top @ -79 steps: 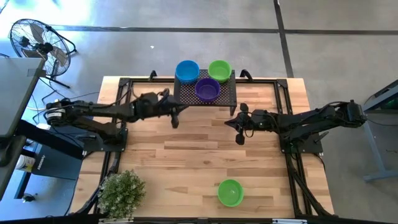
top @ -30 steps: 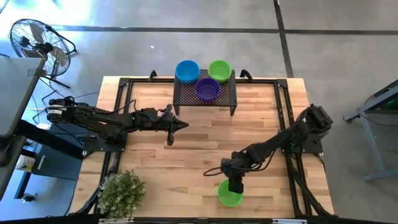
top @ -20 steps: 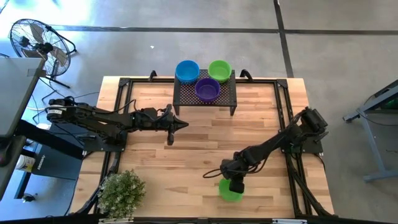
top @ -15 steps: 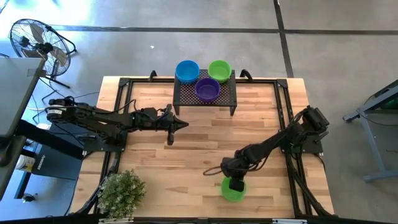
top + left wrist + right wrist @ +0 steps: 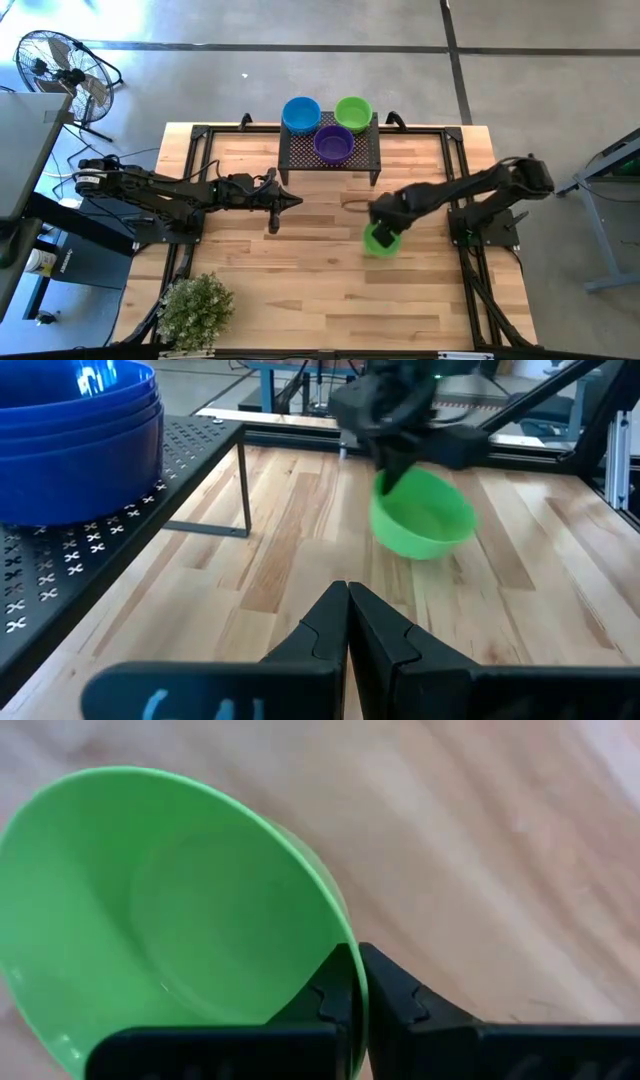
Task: Pick & Place Mini bowls
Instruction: Stack the green bowl on the green bowl on the shelf
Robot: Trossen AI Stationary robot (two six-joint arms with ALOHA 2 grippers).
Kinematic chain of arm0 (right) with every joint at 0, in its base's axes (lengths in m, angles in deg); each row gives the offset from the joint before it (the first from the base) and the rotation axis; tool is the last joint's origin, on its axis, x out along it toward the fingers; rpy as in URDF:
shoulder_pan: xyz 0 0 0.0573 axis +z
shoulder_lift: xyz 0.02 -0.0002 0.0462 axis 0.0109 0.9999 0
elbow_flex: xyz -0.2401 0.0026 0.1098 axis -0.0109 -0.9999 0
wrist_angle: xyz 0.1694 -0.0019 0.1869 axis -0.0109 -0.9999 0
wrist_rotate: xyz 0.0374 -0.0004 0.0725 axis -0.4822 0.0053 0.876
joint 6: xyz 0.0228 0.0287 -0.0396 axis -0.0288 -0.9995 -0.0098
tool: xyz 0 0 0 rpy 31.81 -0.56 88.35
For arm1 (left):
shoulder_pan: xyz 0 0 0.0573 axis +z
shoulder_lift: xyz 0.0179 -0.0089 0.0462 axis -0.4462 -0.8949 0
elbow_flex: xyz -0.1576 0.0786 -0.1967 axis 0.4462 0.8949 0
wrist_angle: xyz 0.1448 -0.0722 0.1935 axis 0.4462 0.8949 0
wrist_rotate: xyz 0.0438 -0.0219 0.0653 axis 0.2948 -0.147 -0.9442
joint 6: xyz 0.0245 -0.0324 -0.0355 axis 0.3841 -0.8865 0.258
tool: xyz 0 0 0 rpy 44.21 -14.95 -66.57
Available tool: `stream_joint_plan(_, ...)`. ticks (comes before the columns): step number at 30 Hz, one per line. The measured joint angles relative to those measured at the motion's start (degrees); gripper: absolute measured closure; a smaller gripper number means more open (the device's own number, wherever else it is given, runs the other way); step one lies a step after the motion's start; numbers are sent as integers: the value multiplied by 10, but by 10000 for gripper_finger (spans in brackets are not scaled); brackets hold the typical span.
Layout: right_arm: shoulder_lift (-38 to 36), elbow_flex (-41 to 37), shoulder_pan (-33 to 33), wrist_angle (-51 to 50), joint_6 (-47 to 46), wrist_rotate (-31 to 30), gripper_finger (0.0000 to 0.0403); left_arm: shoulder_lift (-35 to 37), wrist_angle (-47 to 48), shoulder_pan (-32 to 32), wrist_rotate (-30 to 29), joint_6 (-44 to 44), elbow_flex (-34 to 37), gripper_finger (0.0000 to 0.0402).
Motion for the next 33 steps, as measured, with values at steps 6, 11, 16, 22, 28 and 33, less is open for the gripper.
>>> stream_joint_plan(6,-66,-110,-85,80,12,-2,398,0,1,0,0,1,0,399)
stream_joint_plan(11,-112,-148,-115,121,50,-20,365,0,1,0,-1,4,0,399)
stream_joint_plan(16,-145,-125,-115,91,120,-50,307,0,1,0,-1,4,0,399)
stream_joint_plan(22,-167,-63,-39,44,291,-54,279,0,-5,0,4,4,0,399)
stream_joint_plan(28,-140,-64,60,50,300,-52,293,-15,-118,0,4,-3,29,401)
stream_joint_plan(33,-93,-65,106,65,274,-54,294,-25,-249,1,-67,-15,93,401)
